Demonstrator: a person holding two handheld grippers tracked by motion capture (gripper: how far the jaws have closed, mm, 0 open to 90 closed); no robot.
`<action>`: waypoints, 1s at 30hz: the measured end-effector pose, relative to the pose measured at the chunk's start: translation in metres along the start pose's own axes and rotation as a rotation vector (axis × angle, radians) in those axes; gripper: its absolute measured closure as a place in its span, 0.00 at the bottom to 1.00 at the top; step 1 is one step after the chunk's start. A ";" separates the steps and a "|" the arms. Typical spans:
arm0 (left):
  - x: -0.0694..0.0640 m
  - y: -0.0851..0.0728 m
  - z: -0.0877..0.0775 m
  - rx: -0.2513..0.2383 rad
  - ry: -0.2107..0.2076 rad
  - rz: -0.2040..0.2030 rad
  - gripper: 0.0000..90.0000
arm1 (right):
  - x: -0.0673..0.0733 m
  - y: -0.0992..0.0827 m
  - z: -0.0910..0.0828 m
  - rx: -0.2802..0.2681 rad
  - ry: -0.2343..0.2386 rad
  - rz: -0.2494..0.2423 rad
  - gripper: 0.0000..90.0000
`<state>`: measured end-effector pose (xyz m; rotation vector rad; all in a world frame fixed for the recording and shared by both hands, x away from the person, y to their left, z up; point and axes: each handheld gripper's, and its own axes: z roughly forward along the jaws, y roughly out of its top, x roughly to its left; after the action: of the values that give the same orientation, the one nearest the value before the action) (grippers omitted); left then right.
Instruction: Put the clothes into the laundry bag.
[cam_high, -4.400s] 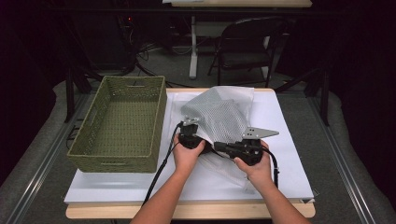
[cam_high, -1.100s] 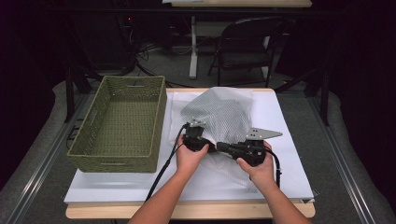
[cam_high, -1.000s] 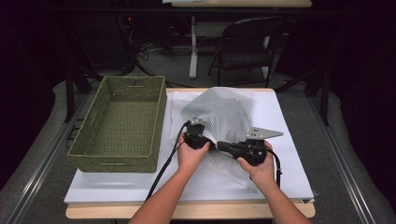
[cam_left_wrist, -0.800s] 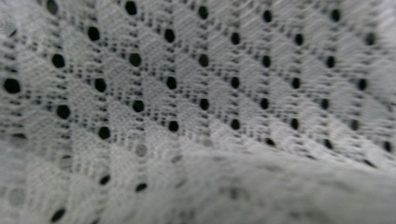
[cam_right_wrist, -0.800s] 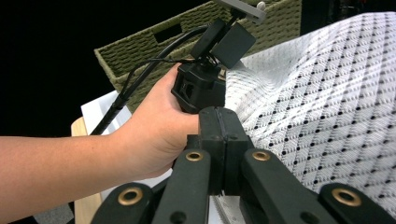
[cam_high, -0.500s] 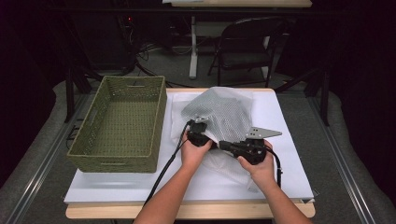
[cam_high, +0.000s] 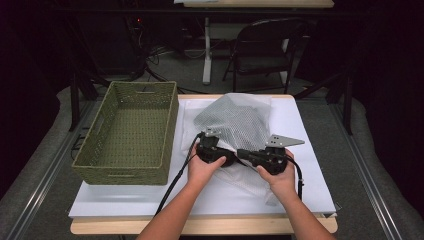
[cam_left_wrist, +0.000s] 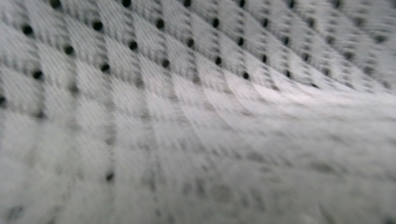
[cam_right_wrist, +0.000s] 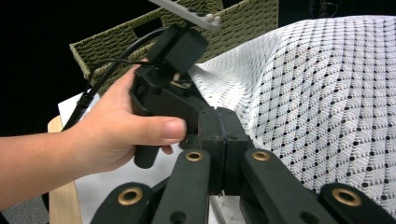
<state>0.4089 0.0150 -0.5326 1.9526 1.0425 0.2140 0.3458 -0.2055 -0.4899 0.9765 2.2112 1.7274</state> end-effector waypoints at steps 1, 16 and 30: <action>-0.001 -0.001 -0.001 -0.002 0.001 0.004 0.39 | 0.000 0.000 0.000 0.000 0.000 0.002 1.00; -0.004 -0.015 -0.043 -0.046 -0.049 0.032 0.38 | -0.004 0.000 -0.001 -0.008 -0.005 0.009 1.00; 0.014 -0.040 -0.055 0.035 0.060 0.012 0.45 | -0.005 0.002 -0.004 -0.021 -0.014 0.010 1.00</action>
<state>0.3666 0.0699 -0.5339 1.9954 1.0799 0.2640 0.3483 -0.2117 -0.4883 0.9944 2.1790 1.7384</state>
